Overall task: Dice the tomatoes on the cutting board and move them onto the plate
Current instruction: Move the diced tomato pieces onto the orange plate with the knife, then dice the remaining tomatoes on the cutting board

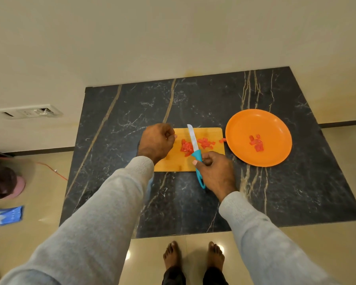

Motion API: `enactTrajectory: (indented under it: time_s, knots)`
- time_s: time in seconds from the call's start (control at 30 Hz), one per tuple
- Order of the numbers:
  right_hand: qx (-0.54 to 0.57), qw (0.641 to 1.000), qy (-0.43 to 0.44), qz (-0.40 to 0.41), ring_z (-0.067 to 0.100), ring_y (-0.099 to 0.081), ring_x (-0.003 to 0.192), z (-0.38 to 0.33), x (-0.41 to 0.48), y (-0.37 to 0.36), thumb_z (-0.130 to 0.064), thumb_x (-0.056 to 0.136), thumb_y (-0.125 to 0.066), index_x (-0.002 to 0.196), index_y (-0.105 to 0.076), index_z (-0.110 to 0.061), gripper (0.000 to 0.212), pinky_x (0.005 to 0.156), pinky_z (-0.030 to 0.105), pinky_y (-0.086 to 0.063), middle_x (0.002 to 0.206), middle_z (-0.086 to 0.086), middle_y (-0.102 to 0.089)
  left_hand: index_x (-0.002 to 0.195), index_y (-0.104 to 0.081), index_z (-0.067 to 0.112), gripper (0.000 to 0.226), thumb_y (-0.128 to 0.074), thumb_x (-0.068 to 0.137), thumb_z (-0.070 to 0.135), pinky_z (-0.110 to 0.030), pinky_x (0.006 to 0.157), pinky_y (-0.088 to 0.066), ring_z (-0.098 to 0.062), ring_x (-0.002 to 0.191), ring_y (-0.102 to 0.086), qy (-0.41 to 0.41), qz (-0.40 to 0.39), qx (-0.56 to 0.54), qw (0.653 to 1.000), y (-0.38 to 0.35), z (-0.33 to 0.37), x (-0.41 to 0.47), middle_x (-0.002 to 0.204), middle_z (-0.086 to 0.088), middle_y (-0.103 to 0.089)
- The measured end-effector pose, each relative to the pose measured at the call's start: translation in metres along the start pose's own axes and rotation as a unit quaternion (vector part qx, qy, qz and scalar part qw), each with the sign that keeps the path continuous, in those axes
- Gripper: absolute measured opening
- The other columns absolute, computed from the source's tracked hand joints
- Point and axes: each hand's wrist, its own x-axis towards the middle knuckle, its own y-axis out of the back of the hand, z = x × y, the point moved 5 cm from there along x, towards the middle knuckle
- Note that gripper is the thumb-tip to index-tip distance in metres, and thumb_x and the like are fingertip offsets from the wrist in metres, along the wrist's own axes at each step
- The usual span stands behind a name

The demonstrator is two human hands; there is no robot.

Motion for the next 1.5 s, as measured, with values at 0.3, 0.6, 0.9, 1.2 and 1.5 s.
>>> enactTrajectory:
  time_s: [0.3, 0.6, 0.9, 1.2, 1.5]
  knots:
    - [0.045, 0.996, -0.069, 0.023, 0.012, -0.070, 0.077, 0.028, -0.021, 0.010, -0.029, 0.081, -0.085, 0.088, -0.071, -0.022, 0.017, 0.075, 0.043, -0.062, 0.083, -0.008, -0.071, 0.097, -0.076, 0.027, 0.017, -0.071, 0.091, 0.041, -0.037, 0.079, -0.060, -0.020, 0.084, -0.069, -0.027, 0.006, 0.002, 1.000, 0.007, -0.015, -0.035, 0.091, 0.006, -0.074]
    - [-0.019, 0.992, -0.121, 0.042, 0.012, -0.067, 0.080, 0.074, -0.057, 0.060, -0.024, 0.078, -0.086, 0.090, -0.065, -0.029, 0.025, 0.075, 0.044, -0.063, 0.089, -0.008, -0.068, 0.100, -0.076, 0.020, 0.017, -0.070, 0.094, 0.035, -0.038, 0.076, -0.057, -0.025, 0.088, -0.066, -0.085, -0.033, -0.030, 0.995, -0.037, 0.023, -0.083, 0.098, -0.001, -0.074]
    - [-0.075, 0.989, -0.116, 0.050, 0.018, -0.068, 0.086, 0.101, -0.077, 0.075, -0.033, 0.081, -0.084, 0.102, -0.067, -0.024, 0.029, 0.075, 0.041, -0.063, 0.102, -0.001, -0.070, 0.098, -0.077, 0.021, 0.018, -0.070, 0.095, 0.037, -0.038, 0.075, -0.057, -0.024, 0.085, -0.067, -0.099, -0.043, -0.031, 0.994, -0.068, 0.042, -0.091, 0.096, 0.000, -0.074]
    - [-0.038, 0.993, -0.104, 0.035, 0.010, -0.067, 0.083, 0.066, -0.057, 0.063, -0.031, 0.076, -0.087, 0.103, -0.070, -0.025, 0.033, 0.077, 0.039, -0.062, 0.092, -0.010, -0.069, 0.107, -0.076, 0.019, 0.022, -0.068, 0.096, 0.036, -0.033, 0.073, -0.054, -0.023, 0.083, -0.066, -0.067, 0.016, -0.027, 0.997, -0.049, 0.026, -0.088, 0.095, 0.000, -0.072]
    - [-0.044, 0.995, -0.082, 0.024, 0.012, -0.067, 0.082, 0.025, -0.039, 0.035, -0.030, 0.076, -0.088, 0.101, -0.070, -0.021, 0.033, 0.078, 0.039, -0.062, 0.093, -0.007, -0.069, 0.117, -0.059, 0.019, 0.036, -0.068, 0.091, 0.042, -0.044, 0.086, -0.054, -0.027, 0.106, -0.058, 0.067, 0.103, 0.041, 0.992, -0.003, -0.030, -0.077, 0.114, -0.003, -0.061]
